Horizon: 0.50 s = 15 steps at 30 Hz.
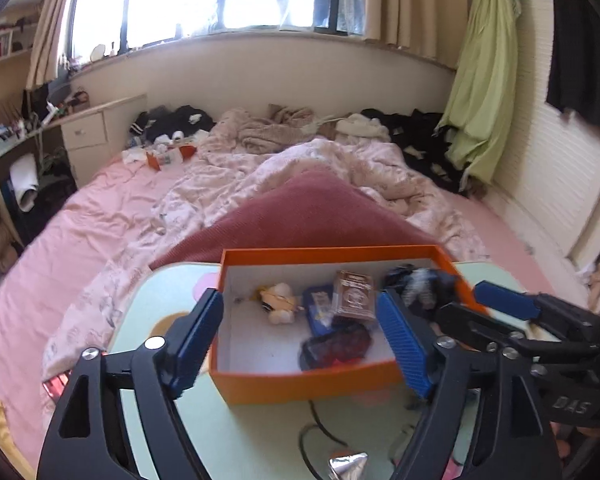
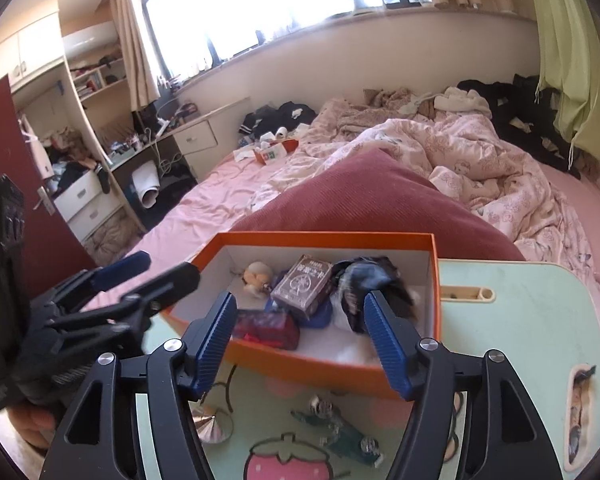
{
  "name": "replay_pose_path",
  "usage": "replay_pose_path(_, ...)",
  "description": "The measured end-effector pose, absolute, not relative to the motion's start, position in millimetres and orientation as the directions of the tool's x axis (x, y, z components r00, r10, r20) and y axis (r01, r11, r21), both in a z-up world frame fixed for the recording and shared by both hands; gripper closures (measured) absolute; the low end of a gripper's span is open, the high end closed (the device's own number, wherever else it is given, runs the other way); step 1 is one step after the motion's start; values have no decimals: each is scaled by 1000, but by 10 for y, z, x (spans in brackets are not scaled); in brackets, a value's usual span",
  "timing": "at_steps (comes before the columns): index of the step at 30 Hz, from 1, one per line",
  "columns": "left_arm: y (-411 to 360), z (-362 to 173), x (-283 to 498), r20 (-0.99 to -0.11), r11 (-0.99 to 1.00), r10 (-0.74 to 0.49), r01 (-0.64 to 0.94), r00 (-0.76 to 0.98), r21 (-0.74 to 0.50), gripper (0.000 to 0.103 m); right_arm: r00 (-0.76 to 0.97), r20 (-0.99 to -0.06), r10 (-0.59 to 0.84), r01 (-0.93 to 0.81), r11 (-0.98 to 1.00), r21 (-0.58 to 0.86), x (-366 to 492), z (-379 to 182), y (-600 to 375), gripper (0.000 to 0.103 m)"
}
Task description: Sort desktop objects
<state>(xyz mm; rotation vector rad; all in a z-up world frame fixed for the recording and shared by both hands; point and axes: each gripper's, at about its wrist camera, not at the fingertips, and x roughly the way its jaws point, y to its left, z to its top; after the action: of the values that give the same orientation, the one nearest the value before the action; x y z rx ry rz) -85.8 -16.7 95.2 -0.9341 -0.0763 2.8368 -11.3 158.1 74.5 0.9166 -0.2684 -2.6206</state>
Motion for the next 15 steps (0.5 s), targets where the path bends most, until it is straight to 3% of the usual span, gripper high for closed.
replay_pose_path(8, -217, 751, -220, -645, -972, 235, -169, -727, -164, 22, -696, -606, -386, 323, -921, 216, 482, 697, 1610, 21)
replay_pose_path(15, -48, 287, 165, -701, -986, 136, -161, -700, -30, 22, -617, -709, -340, 317, -933, 172, 747, 305, 1540, 21)
